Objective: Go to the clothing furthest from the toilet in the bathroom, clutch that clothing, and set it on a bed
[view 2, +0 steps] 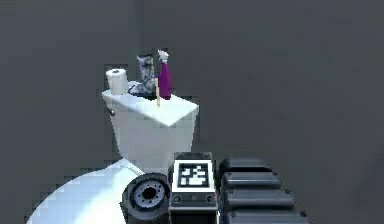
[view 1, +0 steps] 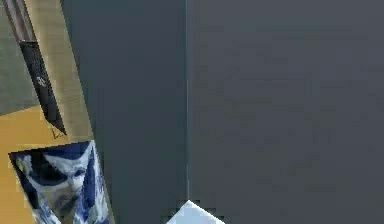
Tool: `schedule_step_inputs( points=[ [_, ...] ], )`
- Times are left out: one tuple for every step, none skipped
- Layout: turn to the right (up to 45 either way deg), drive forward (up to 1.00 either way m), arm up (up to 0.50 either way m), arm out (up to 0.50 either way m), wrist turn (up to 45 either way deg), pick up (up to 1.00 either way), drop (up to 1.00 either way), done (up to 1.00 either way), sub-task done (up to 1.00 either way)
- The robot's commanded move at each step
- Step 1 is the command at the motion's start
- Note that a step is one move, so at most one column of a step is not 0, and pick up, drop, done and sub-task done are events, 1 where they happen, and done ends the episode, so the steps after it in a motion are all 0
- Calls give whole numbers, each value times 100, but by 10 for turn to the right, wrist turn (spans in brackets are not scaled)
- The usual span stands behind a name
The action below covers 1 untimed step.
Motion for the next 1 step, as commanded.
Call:
schedule_step_inputs(
  points=[
    [-360, 0, 0, 0, 0, 0, 0, 0, 0]
  ],
)
